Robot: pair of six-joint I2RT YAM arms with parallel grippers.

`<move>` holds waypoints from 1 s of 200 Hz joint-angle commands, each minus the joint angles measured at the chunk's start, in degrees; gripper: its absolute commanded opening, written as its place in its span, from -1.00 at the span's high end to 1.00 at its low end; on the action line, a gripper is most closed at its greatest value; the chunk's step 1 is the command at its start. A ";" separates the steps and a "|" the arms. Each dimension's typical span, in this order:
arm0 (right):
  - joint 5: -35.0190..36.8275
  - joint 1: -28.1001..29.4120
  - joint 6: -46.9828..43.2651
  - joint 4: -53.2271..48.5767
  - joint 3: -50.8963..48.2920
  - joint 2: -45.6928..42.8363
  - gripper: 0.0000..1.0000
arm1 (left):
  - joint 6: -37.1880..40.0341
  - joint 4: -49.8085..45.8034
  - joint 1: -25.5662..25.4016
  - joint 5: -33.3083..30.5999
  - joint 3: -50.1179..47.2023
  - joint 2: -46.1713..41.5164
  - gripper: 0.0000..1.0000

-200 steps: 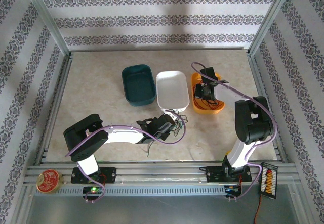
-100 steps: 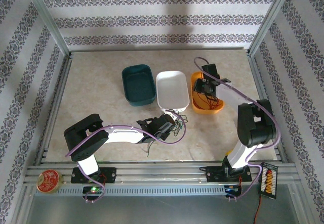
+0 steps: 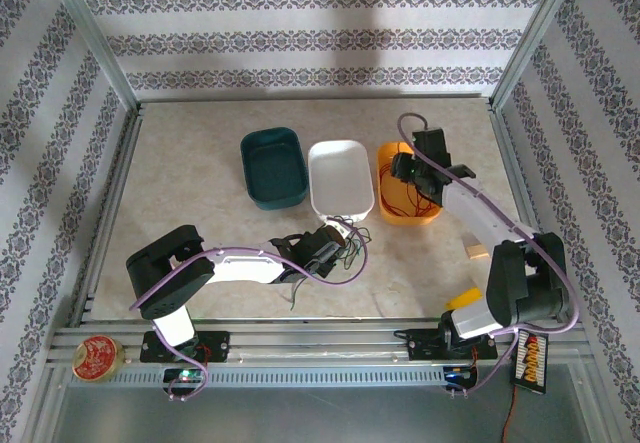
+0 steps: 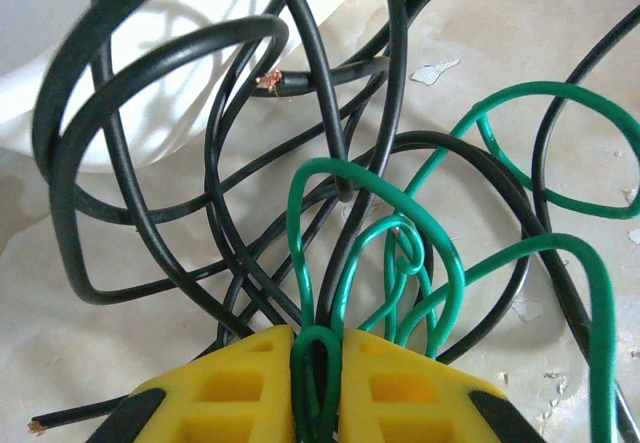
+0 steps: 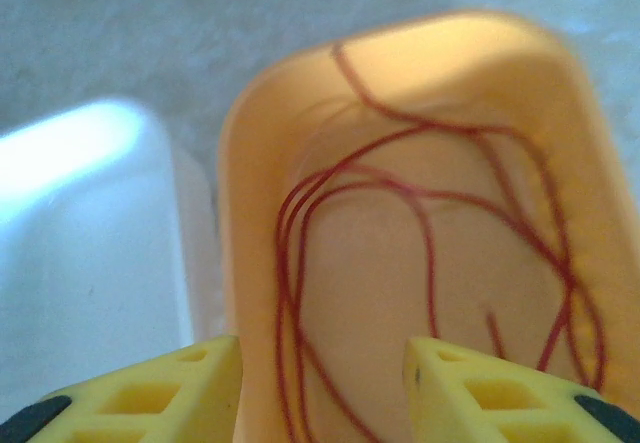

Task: Untangle the cables

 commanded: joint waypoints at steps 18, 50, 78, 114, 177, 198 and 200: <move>-7.95 9.20 -3.82 -2.63 -6.27 -4.91 0.09 | -0.33 -5.37 -1.57 1.68 -2.32 0.52 0.72; -15.73 11.90 -1.00 -0.64 -12.12 -5.98 0.10 | 0.02 -3.85 -1.49 2.03 -3.57 -0.86 0.71; -21.72 13.05 -0.53 -0.54 -14.54 -8.06 0.08 | 0.44 -2.79 -1.31 2.95 -4.66 -2.52 0.42; -23.32 13.24 -2.04 -1.59 -15.94 -13.18 0.07 | 0.56 -1.28 0.73 5.91 -7.25 -7.18 -0.14; -25.52 17.07 -3.76 -2.55 -12.87 -12.68 0.06 | 2.13 -3.24 6.04 8.20 -8.47 -20.13 -0.67; -23.16 19.53 -5.26 -3.86 -11.06 -10.76 0.05 | 1.66 -5.09 9.06 9.12 -8.90 -23.95 -0.70; -22.86 19.74 -5.39 -4.00 -10.92 -10.53 0.05 | 1.58 -5.15 9.39 9.30 -9.09 -24.36 -0.70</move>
